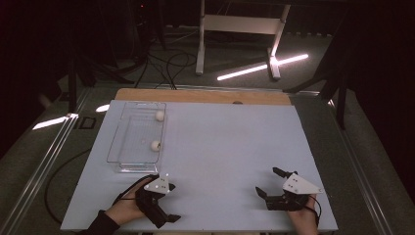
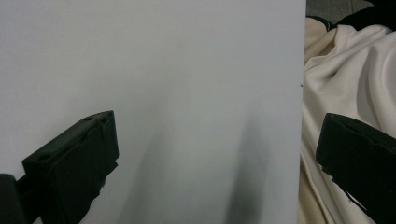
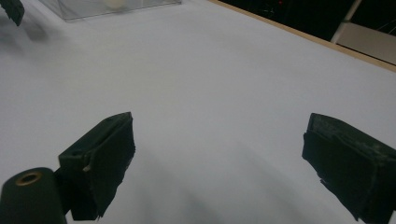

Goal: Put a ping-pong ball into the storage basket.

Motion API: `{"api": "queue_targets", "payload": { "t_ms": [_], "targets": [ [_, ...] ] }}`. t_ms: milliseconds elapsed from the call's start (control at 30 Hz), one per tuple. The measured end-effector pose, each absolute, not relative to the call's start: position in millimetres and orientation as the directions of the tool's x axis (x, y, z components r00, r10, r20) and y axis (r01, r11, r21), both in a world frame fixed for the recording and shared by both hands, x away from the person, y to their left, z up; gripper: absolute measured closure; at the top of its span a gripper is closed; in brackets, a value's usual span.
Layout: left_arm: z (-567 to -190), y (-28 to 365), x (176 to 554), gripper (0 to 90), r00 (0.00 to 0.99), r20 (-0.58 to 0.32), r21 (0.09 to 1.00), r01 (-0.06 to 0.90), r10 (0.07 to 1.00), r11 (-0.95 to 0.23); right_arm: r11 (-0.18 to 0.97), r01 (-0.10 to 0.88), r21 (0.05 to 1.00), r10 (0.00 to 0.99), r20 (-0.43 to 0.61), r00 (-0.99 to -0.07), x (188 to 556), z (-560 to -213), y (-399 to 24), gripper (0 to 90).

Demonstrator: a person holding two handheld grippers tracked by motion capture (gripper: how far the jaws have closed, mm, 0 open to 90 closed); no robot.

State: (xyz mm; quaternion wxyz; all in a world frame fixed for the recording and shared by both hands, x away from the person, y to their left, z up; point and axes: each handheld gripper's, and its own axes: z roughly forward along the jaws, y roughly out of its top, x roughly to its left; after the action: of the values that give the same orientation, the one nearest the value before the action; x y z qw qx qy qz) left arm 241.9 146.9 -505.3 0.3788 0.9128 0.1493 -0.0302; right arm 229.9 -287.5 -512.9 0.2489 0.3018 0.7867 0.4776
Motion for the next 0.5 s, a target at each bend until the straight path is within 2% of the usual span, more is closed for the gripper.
{"api": "queue_targets", "payload": {
  "t_ms": [500],
  "targets": [
    [-508.1,161.0,238.6,0.4,0.942,-0.189,0.707,0.327,0.278,-0.627,0.359,0.24,0.902,0.713,-0.099,-0.695,230.0,-513.1,-288.6,9.4]
  ]
}}
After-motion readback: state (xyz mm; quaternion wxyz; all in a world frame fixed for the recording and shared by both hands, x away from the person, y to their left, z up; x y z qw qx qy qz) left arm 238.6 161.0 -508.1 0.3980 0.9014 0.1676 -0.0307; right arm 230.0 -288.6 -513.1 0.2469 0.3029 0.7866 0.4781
